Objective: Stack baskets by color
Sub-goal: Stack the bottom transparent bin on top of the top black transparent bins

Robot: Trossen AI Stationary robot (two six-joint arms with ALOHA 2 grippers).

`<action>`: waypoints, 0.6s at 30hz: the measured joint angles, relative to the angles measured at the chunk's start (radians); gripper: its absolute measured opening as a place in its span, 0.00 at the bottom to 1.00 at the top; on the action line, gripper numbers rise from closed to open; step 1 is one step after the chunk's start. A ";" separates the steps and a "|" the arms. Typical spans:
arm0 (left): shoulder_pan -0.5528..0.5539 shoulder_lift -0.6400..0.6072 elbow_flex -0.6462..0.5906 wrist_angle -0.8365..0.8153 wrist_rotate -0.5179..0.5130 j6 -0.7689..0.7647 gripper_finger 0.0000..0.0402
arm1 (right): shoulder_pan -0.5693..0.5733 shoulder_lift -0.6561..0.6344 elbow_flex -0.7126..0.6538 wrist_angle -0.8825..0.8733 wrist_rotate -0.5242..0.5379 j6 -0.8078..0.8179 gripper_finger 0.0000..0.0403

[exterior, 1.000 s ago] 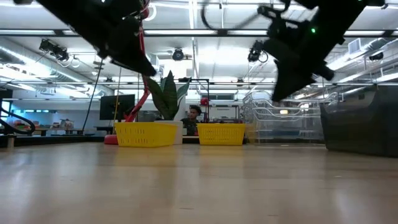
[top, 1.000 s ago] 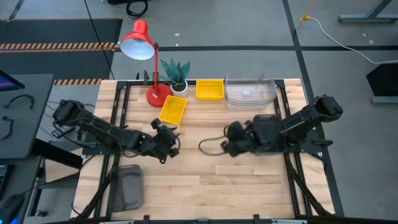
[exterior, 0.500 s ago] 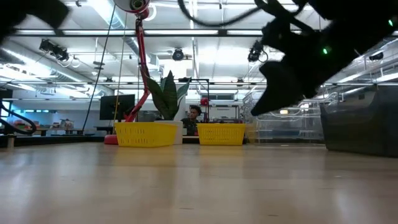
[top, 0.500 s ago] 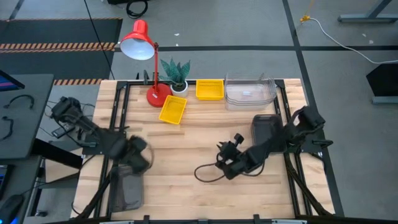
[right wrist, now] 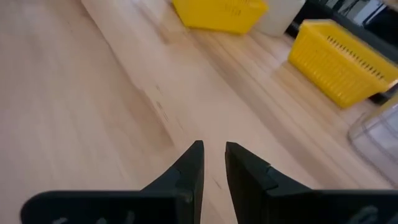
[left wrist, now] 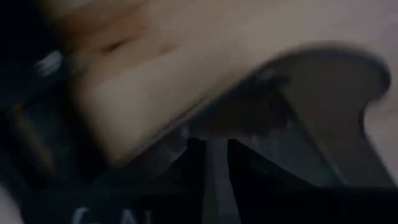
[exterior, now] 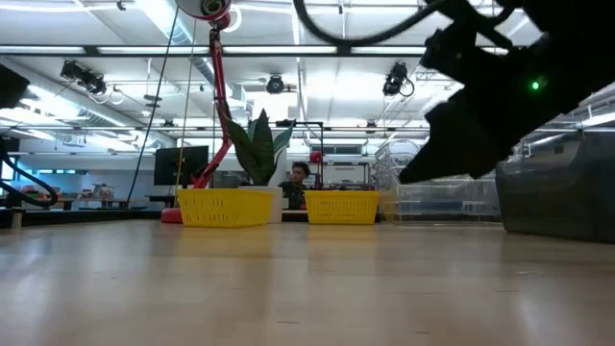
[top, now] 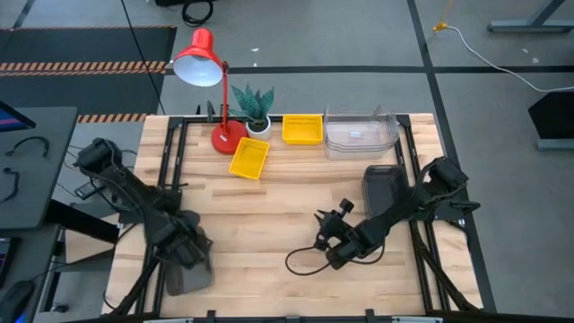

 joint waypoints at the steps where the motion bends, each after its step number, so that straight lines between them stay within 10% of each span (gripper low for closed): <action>1: 0.014 0.010 -0.022 0.039 -0.016 0.031 0.16 | 0.001 -0.007 0.000 0.003 0.013 -0.009 0.18; 11: 0.266 0.101 -0.061 0.447 -0.342 0.638 0.01 | 0.010 -0.051 0.001 0.008 0.014 -0.051 0.18; 18: 0.530 0.309 -0.040 1.127 -0.199 1.254 0.01 | 0.034 -0.089 0.002 -0.034 -0.067 -0.142 0.17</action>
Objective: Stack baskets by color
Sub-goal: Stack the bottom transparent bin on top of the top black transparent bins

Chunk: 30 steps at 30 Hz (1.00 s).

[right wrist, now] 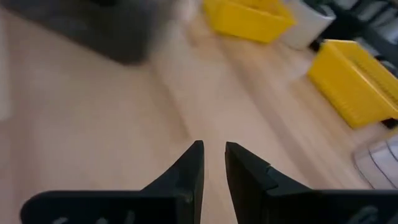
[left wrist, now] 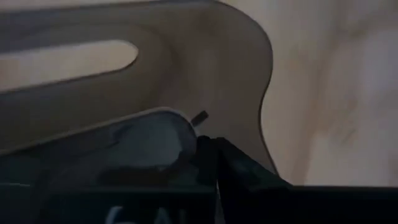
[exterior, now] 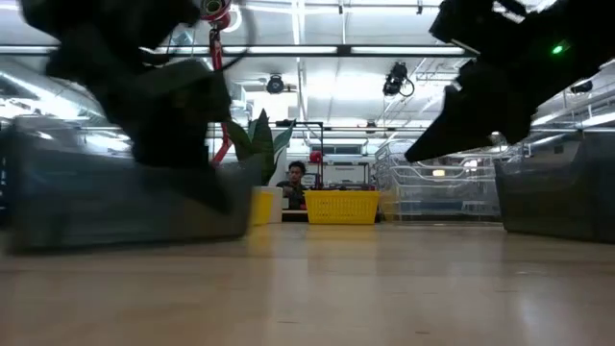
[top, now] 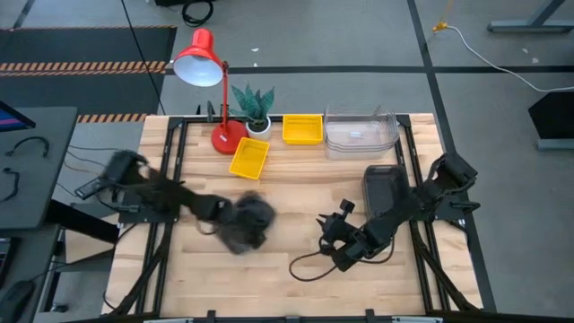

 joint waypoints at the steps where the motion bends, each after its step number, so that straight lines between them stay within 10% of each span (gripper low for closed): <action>1: 0.025 0.042 0.025 0.071 0.045 0.065 0.01 | 0.008 -0.019 0.000 -0.024 -0.029 -0.013 0.17; 6: 0.068 0.233 0.261 0.163 0.281 0.329 0.02 | 0.052 -0.145 0.001 -0.139 -0.151 -0.041 0.18; 11: 0.013 0.305 0.561 -0.137 0.346 0.597 0.03 | 0.071 -0.261 0.001 -0.174 -0.186 -0.055 0.18; 20: -0.111 0.241 0.831 -0.862 -0.154 0.658 0.02 | -0.054 -0.340 0.036 -0.181 -0.452 -0.275 0.25; 30: -0.175 -0.016 0.468 -1.003 -0.397 0.142 0.02 | -0.305 -0.116 0.259 -0.277 -0.689 -0.336 0.46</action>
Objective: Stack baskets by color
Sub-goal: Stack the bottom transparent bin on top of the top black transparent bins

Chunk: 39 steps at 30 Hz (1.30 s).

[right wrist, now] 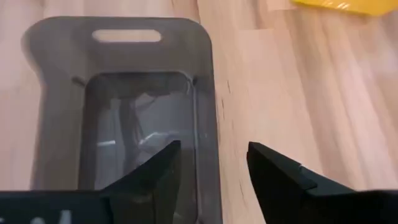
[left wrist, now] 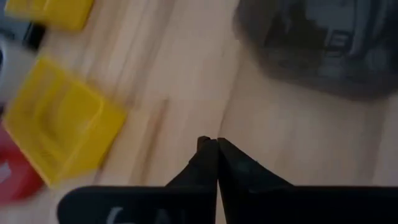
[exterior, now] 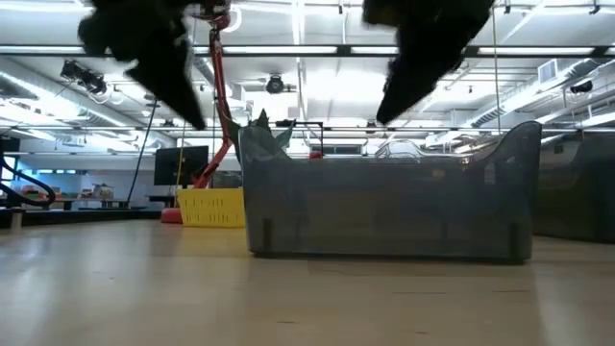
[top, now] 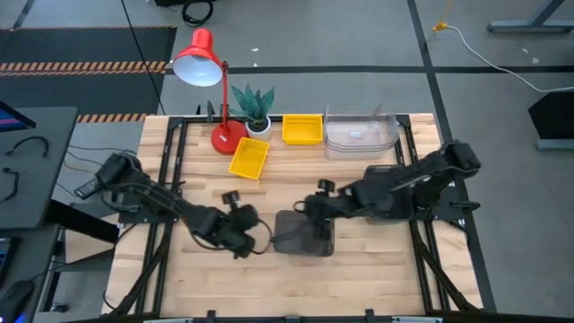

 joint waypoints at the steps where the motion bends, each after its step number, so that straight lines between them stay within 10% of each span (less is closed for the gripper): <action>1: -0.010 -0.027 -0.052 0.008 -0.010 -0.049 0.01 | -0.018 0.030 0.023 -0.003 -0.027 -0.002 0.48; 9: -0.041 -0.115 -0.374 0.313 -0.041 -0.205 0.05 | -0.102 0.194 0.142 -0.147 -0.140 -0.028 0.44; 15: -0.036 -0.118 -0.506 0.577 -0.061 -0.180 0.06 | -0.118 0.239 0.159 -0.164 -0.151 -0.045 0.23; 20: -0.036 -0.117 -0.542 0.751 -0.069 -0.078 0.03 | -0.122 0.242 0.154 -0.175 -0.152 -0.038 0.03; 31: -0.038 -0.118 -0.540 0.859 -0.091 0.035 0.06 | -0.102 0.189 0.151 -0.289 -0.125 0.160 0.02; 39: -0.045 -0.117 -0.540 0.861 -0.091 0.035 0.03 | -0.092 -0.089 0.067 -0.438 0.039 0.405 0.01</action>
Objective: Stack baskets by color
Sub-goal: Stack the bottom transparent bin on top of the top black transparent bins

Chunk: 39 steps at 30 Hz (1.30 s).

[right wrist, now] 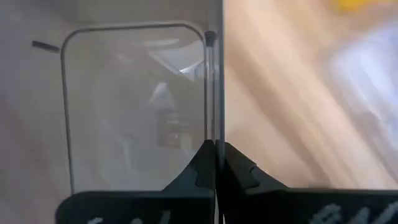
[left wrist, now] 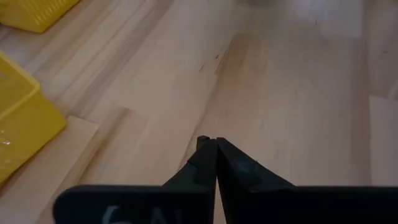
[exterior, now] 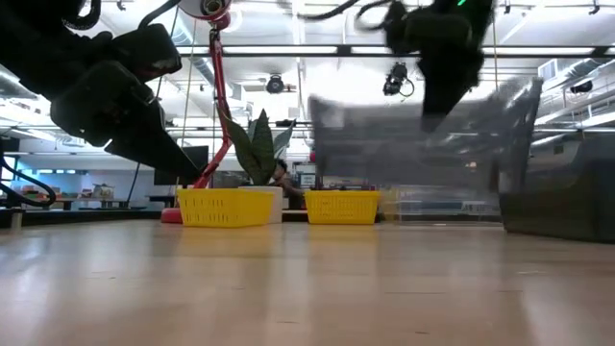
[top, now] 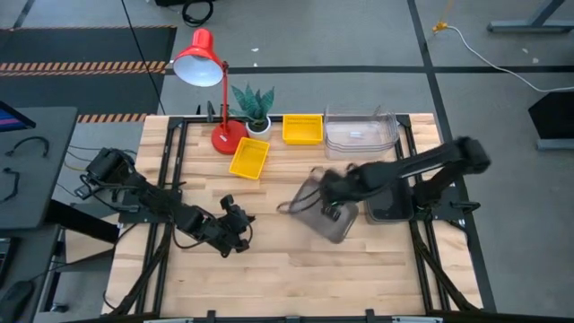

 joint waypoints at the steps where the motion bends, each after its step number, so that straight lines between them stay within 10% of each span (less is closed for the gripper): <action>1: 0.000 0.000 0.000 0.000 0.000 0.001 0.03 | 0.000 -0.049 -0.014 -0.028 0.027 0.043 0.01; 18: 0.000 0.001 0.000 0.004 0.000 0.026 0.03 | -0.001 -0.828 -0.246 -0.559 0.081 0.894 0.01; 30: 0.000 0.001 0.000 -0.001 0.000 0.042 0.05 | 0.000 -0.895 -0.455 -0.567 -0.127 1.018 0.01; 39: 0.000 0.001 0.000 0.000 0.000 0.049 0.02 | -0.001 -0.893 -0.363 -0.579 -0.134 0.981 0.01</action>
